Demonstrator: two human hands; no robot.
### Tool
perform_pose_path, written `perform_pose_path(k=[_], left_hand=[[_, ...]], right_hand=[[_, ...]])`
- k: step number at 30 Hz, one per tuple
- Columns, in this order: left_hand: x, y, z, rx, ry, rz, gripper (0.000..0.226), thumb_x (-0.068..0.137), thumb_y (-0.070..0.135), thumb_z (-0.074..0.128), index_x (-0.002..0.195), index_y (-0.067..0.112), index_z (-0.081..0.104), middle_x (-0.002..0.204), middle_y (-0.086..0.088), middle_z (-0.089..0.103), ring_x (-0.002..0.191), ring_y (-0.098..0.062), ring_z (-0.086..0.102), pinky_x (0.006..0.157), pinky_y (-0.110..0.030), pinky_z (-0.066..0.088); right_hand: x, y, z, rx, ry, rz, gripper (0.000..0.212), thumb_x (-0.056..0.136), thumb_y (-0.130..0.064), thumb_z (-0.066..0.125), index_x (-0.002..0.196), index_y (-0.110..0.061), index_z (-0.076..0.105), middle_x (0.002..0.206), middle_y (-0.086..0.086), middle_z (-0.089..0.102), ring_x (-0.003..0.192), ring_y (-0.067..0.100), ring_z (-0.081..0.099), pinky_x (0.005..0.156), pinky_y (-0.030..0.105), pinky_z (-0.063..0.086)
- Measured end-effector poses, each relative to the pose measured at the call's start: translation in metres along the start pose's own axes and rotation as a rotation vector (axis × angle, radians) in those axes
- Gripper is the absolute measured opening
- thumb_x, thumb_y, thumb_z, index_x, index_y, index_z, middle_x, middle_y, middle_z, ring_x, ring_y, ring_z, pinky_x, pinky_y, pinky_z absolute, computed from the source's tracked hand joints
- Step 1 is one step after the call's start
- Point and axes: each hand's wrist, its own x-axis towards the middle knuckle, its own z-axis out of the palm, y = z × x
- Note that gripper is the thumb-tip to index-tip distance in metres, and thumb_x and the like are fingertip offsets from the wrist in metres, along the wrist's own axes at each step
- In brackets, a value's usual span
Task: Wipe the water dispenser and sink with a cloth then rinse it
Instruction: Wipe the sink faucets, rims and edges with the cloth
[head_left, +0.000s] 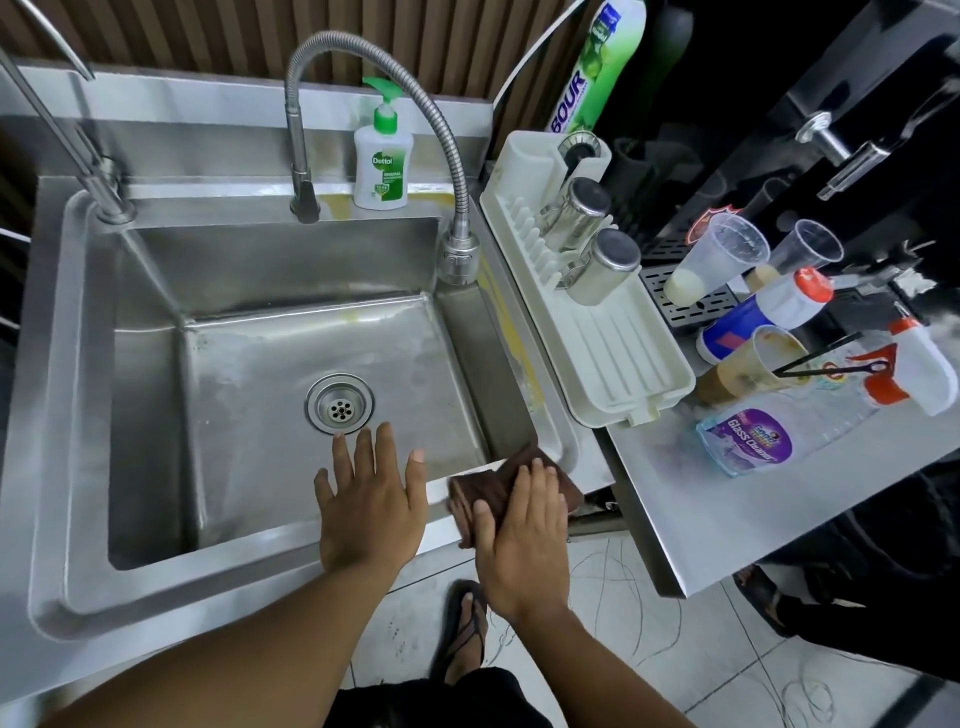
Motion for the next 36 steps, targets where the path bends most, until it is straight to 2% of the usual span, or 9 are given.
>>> perform_pose_path(k=[2,4,7,11,15,20,25,31,36], left_hand=[[0.0,0.0,0.0,0.004,0.0,-0.002,0.083,0.094,0.061,-0.008,0.158,0.017,0.024,0.163,-0.007,0.033,0.153,-0.035,0.016,0.118,-0.058,0.025],[0.0,-0.001,0.001,0.006,-0.001,-0.003,0.082,0.095,0.06,-0.007,0.158,0.017,0.024,0.163,-0.007,0.034,0.153,-0.035,0.016,0.118,-0.058,0.025],[0.0,-0.001,0.001,-0.001,-0.007,-0.01,0.081,0.096,0.06,-0.007,0.159,0.018,0.022,0.164,-0.006,0.032,0.154,-0.034,0.014,0.119,-0.058,0.024],[0.0,-0.001,0.002,0.003,-0.006,-0.012,0.08,0.096,0.06,-0.006,0.159,0.018,0.02,0.164,-0.006,0.031,0.154,-0.034,0.014,0.119,-0.057,0.024],[0.0,0.0,0.002,0.01,-0.012,-0.009,0.081,0.096,0.06,-0.006,0.159,0.018,0.021,0.164,-0.007,0.031,0.154,-0.035,0.014,0.119,-0.057,0.025],[0.0,0.0,0.0,-0.002,-0.019,-0.008,0.084,0.095,0.061,-0.008,0.16,0.017,0.02,0.165,-0.008,0.03,0.154,-0.035,0.014,0.119,-0.056,0.024],[-0.002,0.0,0.0,-0.009,-0.011,0.001,0.09,0.092,0.067,-0.015,0.161,0.017,0.016,0.166,-0.007,0.028,0.155,-0.034,0.013,0.121,-0.055,0.022],[-0.002,0.0,-0.001,-0.029,0.005,0.008,0.093,0.09,0.069,-0.017,0.16,0.017,0.018,0.166,-0.006,0.028,0.155,-0.033,0.013,0.12,-0.055,0.024],[-0.002,0.0,0.0,-0.038,0.004,0.004,0.09,0.092,0.068,-0.012,0.16,0.017,0.017,0.166,-0.006,0.027,0.155,-0.033,0.012,0.121,-0.055,0.022]], right_hand=[[0.016,0.005,-0.006,0.023,-0.054,0.17,0.085,0.1,-0.061,0.017,0.16,-0.001,0.011,0.169,0.016,0.002,0.156,0.028,-0.004,0.125,0.039,-0.006],[0.035,0.011,-0.011,0.025,-0.098,0.277,0.084,0.102,-0.055,0.027,0.16,-0.001,-0.001,0.168,0.016,-0.009,0.155,0.028,-0.013,0.125,0.042,-0.008],[0.054,0.017,-0.015,0.054,-0.079,0.38,0.088,0.101,-0.051,0.037,0.159,0.0,-0.006,0.168,0.018,-0.011,0.155,0.029,-0.012,0.125,0.044,-0.006],[0.071,0.025,-0.018,0.079,-0.031,0.46,0.091,0.099,-0.05,0.044,0.159,0.002,-0.002,0.168,0.02,-0.004,0.155,0.032,-0.004,0.125,0.045,-0.003],[0.062,0.028,-0.015,0.073,-0.017,0.398,0.08,0.103,-0.042,0.036,0.159,0.003,0.0,0.168,0.021,-0.002,0.156,0.032,-0.005,0.125,0.045,-0.004],[0.028,0.001,-0.006,0.083,-0.042,0.189,0.082,0.09,-0.043,0.012,0.158,0.003,0.013,0.168,0.018,0.007,0.156,0.03,-0.001,0.124,0.039,-0.008],[0.003,-0.01,-0.007,0.023,-0.122,-0.068,0.081,0.091,-0.046,0.014,0.159,-0.002,0.021,0.168,0.012,0.016,0.155,0.026,0.01,0.126,0.037,-0.002],[0.046,-0.004,-0.02,-0.03,-0.201,0.187,0.09,0.087,-0.051,0.013,0.159,0.0,-0.001,0.169,0.017,-0.003,0.156,0.026,-0.006,0.126,0.04,-0.006],[0.059,0.012,-0.02,-0.08,-0.224,0.07,0.099,0.076,-0.055,-0.001,0.16,-0.003,-0.003,0.169,0.014,-0.005,0.156,0.024,-0.01,0.124,0.038,-0.009]])
